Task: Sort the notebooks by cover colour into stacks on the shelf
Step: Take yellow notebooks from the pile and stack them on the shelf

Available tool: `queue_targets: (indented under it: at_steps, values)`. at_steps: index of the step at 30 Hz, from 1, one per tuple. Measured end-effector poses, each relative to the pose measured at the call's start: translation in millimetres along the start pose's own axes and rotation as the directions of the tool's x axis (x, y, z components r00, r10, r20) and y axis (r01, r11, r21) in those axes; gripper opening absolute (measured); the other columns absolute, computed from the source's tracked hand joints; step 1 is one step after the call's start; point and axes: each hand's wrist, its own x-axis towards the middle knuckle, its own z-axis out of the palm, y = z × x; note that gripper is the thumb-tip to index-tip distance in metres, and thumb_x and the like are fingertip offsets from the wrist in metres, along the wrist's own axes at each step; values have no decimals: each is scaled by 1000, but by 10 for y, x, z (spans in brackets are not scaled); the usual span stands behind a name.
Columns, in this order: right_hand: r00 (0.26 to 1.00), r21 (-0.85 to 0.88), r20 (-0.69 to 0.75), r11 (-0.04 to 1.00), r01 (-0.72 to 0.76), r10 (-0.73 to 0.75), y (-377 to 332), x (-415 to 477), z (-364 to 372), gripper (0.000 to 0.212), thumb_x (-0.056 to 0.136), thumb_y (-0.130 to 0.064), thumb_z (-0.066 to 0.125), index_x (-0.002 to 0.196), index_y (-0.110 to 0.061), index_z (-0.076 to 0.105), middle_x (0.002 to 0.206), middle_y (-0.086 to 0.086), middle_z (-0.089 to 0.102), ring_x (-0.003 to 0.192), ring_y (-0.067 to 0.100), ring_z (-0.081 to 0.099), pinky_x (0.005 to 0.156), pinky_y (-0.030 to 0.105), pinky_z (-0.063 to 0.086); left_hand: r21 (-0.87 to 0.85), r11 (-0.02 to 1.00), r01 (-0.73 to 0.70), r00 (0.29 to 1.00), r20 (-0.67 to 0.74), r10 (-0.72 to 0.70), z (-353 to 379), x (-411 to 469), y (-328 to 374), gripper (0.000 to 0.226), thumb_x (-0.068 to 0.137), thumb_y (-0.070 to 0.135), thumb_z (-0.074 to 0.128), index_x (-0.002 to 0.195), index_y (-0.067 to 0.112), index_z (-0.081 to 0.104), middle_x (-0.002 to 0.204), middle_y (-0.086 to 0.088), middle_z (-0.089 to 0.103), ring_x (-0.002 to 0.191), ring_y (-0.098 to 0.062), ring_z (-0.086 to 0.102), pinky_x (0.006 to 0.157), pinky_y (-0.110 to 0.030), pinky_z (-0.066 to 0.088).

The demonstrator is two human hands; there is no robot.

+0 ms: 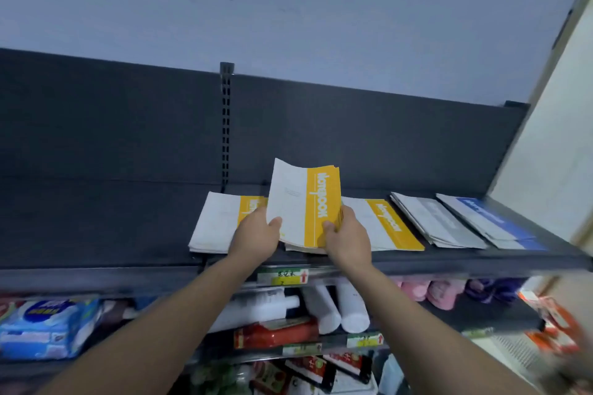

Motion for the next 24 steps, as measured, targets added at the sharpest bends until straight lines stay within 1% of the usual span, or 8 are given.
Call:
queue_targets:
  at_steps: [3, 7, 9, 12, 15, 18, 20, 24]
  values:
    - [1000, -7, -2, 1000, -7, 7, 235, 178, -174, 24, 98, -24, 47, 119, -13, 47, 109, 6, 61, 101, 30, 59, 78, 37, 46, 35, 999, -6, 999, 31, 5, 279, 94, 192, 31, 100, 30, 43, 123, 11, 54, 120, -5, 60, 103, -26, 57, 88, -38, 49]
    - [1000, -64, 7, 998, -9, 10, 552, 413, -401, 31, 99, -23, 47, 126, -8, 45, 115, 9, 60, 106, 32, 56, 74, 33, 38, 60, 998, 12, 998, 56, -15, 675, 191, 400, 32, 98, 29, 46, 121, 8, 54, 115, -6, 61, 99, -25, 57, 79, -35, 49]
    - [1000, -94, 16, 996, 0, 1, 727, 555, -499, 29, 98, -24, 48, 123, -8, 46, 113, 10, 61, 103, 32, 57, 75, 34, 41, 82, 996, 40, 996, 73, -46, 865, 237, 497, 31, 96, 30, 48, 118, 8, 54, 115, -6, 60, 98, -25, 57, 78, -33, 47]
    - [999, -151, 36, 988, -4, 9, 954, 759, -635, 28, 97, -25, 47, 120, -9, 46, 109, 10, 62, 97, 31, 57, 70, 33, 38, 95, 993, 70, 992, 102, -80, 1130, 302, 629, 31, 93, 31, 51, 113, 8, 55, 115, -6, 61, 100, -25, 57, 86, -37, 49]
    - [999, -219, 51, 976, -7, 19, 1166, 922, -725, 21, 97, -26, 47, 111, -10, 48, 104, 8, 62, 88, 28, 54, 68, 32, 37, 136, 988, 72, 988, 125, -89, 1332, 323, 757, 27, 94, 31, 50, 111, 10, 55, 113, -4, 60, 99, -23, 57, 83, -34, 48]
    - [998, -293, 51, 956, -3, 19, 1347, 1065, -767, 18, 96, -27, 48, 104, -11, 49, 104, 9, 62, 93, 30, 55, 69, 33, 38, 192, 979, 64, 985, 145, -93, 1485, 344, 862, 26, 95, 32, 49, 110, 12, 56, 112, -3, 62, 97, -23, 58, 83, -33, 49]
    - [998, -377, 53, 925, 40, -21, 1421, 1124, -789, 20, 96, -28, 47, 105, -10, 52, 106, 10, 63, 100, 31, 55, 71, 33, 36, 253, 966, 58, 983, 155, -99, 1569, 367, 904, 30, 95, 34, 49, 112, 11, 57, 113, -5, 63, 100, -24, 59, 84, -33, 49]
    - [989, -582, 82, 800, 146, -120, 1520, 1193, -814, 26, 97, -31, 40, 110, -13, 54, 114, 6, 62, 109, 26, 50, 80, 34, 33, 393, 919, 34, 980, 166, -107, 1692, 416, 958, 35, 94, 39, 49, 115, 13, 59, 116, -3, 63, 105, -24, 59, 84, -32, 48]
